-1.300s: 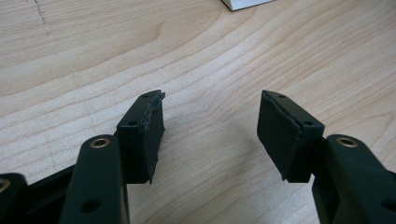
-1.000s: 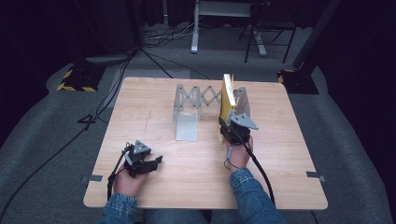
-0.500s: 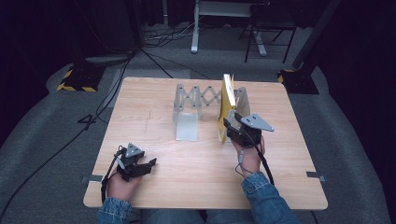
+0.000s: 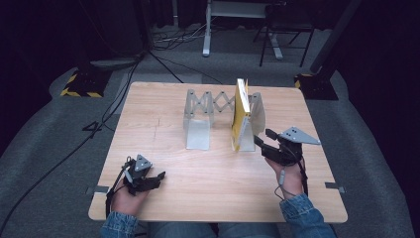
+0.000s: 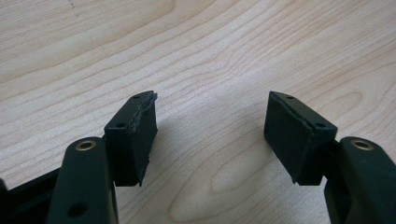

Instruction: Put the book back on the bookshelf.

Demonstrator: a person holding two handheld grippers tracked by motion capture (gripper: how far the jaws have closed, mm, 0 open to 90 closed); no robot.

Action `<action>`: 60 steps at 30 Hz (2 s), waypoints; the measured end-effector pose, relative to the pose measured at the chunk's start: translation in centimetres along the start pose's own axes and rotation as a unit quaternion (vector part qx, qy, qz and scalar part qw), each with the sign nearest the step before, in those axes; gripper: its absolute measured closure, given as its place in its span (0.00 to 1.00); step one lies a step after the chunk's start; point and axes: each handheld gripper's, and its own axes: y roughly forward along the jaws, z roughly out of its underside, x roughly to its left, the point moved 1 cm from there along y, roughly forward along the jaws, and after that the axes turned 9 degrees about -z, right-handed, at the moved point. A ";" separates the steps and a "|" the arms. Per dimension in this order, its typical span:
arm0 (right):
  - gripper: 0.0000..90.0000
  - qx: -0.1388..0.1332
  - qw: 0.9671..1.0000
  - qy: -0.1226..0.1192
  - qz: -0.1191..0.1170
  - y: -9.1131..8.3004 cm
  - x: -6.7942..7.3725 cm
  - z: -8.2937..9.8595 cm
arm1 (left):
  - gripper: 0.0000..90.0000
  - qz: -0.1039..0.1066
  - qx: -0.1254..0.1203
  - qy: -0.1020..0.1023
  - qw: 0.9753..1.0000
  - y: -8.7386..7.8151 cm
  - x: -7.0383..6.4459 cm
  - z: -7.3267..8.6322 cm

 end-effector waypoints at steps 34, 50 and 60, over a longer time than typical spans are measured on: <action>0.40 0.103 0.993 0.054 0.020 -6.6 -10.9 8.9 | 0.38 -0.002 0.001 -0.002 1.000 0.2 -0.1 -0.1; 0.42 0.146 0.988 0.032 0.036 -5.9 -11.0 12.6 | 0.38 -0.003 0.001 0.000 1.000 0.2 -0.1 -0.2; 0.36 0.164 0.985 0.030 0.042 -5.2 -10.5 13.5 | 0.38 -0.002 0.000 -0.002 1.000 0.3 -0.1 -0.3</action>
